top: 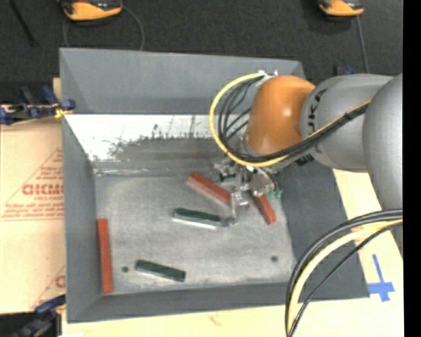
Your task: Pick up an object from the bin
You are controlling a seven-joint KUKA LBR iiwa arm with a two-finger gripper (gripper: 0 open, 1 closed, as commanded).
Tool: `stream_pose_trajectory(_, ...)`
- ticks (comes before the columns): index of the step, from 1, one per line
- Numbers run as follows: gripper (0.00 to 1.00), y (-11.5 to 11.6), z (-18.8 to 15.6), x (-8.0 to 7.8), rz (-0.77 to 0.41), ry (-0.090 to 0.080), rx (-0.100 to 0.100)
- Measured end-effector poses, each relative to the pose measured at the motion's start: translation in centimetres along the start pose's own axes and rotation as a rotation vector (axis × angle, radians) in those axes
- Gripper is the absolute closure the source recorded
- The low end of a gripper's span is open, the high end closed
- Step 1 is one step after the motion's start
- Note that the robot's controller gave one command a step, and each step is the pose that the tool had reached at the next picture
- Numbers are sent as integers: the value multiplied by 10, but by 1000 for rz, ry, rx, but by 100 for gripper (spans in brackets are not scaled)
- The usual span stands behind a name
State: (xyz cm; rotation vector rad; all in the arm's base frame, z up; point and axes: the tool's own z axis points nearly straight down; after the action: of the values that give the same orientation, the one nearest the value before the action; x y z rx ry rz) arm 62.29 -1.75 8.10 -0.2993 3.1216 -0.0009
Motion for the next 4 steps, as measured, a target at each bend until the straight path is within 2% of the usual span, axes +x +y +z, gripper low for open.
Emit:
stream_pose_trajectory(1,0,-21,8,13,-441,-2,1)
stream_pose_trajectory(2,100,-21,7,13,-439,-4,0)
stream_pose_trajectory(3,100,0,7,25,-1054,-3,3)
stream_pose_trajectory(4,100,25,8,34,-2115,0,0)
